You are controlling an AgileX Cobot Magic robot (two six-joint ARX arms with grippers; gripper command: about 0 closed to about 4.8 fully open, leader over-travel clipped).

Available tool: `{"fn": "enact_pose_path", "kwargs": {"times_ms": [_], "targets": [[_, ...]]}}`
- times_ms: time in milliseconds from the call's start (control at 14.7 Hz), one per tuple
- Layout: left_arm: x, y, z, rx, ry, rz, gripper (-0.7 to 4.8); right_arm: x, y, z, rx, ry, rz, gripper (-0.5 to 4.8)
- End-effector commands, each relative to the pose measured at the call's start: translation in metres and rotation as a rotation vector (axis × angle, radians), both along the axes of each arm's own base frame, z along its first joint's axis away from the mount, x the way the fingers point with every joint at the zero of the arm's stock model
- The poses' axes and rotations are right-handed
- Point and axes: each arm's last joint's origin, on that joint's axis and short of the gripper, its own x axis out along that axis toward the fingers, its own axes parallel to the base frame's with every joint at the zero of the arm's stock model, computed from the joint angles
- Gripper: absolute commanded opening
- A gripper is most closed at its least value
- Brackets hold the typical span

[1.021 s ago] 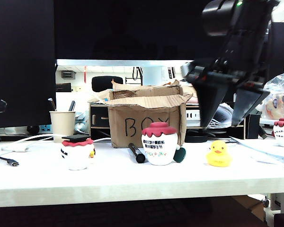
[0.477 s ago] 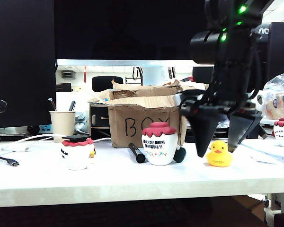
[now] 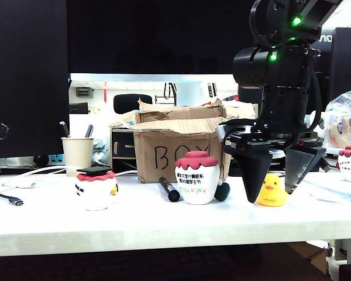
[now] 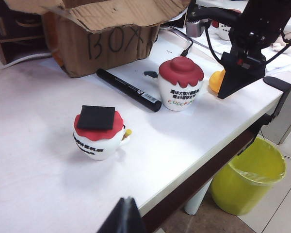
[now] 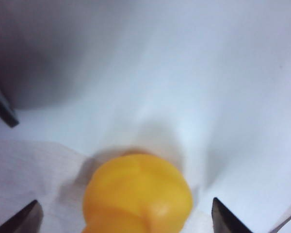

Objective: Put the doll that is least similar in color compared to the others into the paper box.

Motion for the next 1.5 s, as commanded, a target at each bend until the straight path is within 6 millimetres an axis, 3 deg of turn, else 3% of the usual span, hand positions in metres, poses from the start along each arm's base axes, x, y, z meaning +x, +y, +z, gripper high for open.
{"fn": "enact_pose_path", "kwargs": {"times_ms": [68, 136, 272, 340, 953, 1225, 1498], "targets": [[0.000, 0.000, 0.002, -0.008, -0.012, -0.002, -0.05, 0.002, 0.001, 0.002, 0.009, -0.028, -0.004, 3.86], [0.000, 0.000, 0.002, -0.008, -0.012, -0.002, -0.05, 0.002, 0.001, 0.002, 0.009, -0.031, -0.003, 3.70], [0.000, 0.000, 0.002, -0.008, -0.012, -0.002, -0.05, 0.002, 0.001, 0.002, 0.009, -0.029, -0.003, 1.09], [0.000, 0.000, 0.002, -0.008, -0.012, -0.002, -0.05, 0.002, 0.001, 0.002, 0.009, -0.029, -0.004, 0.84], [0.000, 0.000, 0.002, -0.008, -0.012, -0.002, -0.05, -0.001, -0.001, 0.009, 0.012, -0.026, -0.017, 0.84], [0.000, 0.000, 0.002, -0.008, -0.012, -0.002, -0.05, -0.011, -0.005, 0.039, 0.054, -0.094, -0.020, 0.82], [0.000, 0.000, 0.002, -0.008, -0.012, -0.002, -0.05, -0.037, -0.015, 0.098, 0.194, -0.254, -0.032, 0.80]]}}
